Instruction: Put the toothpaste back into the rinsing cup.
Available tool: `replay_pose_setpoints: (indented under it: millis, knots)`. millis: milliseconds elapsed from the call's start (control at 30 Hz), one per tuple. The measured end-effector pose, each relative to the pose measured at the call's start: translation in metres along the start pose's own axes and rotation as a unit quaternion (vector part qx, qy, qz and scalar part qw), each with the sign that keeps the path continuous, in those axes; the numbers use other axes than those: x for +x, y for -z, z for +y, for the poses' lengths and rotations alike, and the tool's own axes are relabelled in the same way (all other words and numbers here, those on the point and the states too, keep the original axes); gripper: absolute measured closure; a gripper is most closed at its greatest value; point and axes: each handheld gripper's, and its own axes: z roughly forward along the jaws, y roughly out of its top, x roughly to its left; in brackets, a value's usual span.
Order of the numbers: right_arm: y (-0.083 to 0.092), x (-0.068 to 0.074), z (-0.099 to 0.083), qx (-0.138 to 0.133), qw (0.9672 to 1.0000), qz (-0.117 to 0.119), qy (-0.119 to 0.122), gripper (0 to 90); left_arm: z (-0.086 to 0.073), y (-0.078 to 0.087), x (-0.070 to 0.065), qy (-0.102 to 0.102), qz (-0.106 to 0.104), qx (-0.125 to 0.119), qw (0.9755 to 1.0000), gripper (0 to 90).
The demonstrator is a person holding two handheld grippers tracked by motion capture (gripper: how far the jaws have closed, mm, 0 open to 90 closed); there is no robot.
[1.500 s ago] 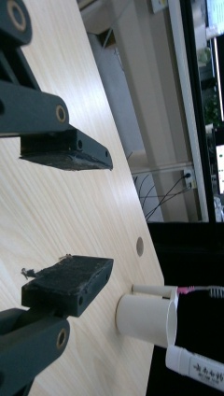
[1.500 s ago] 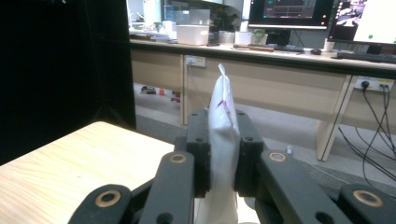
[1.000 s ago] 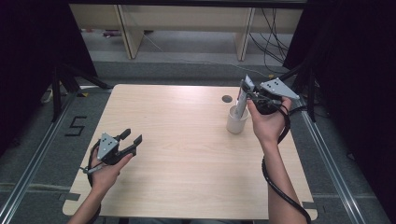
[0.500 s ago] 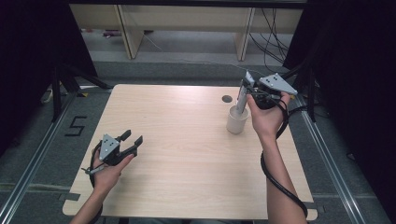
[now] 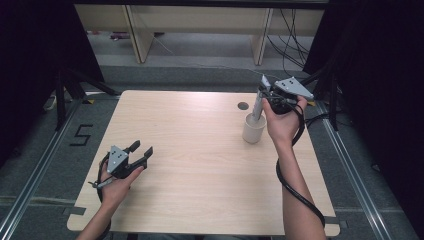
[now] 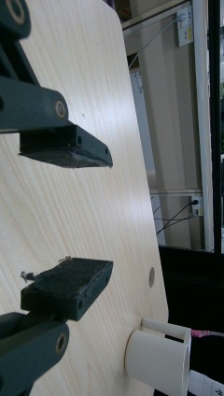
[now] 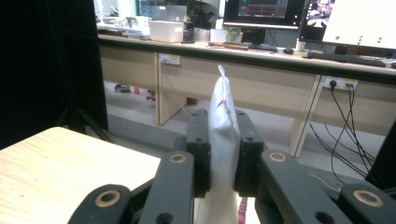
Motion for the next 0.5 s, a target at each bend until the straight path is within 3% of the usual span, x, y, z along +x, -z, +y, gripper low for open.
replay_pose_setpoints:
  millis: [167, 500]
  knots:
    - [-0.005, -0.002, -0.005, 0.004, 0.9999, -0.006, -0.007, 80.5, 0.000, 0.000, 0.000, -0.001, 0.001, -0.001, 1.0000, 42.5]
    - [-0.012, -0.005, -0.013, 0.012, 0.9998, -0.013, 0.002, 80.5, -0.001, 0.000, 0.000, 0.002, -0.001, 0.001, 1.0000, 42.3]
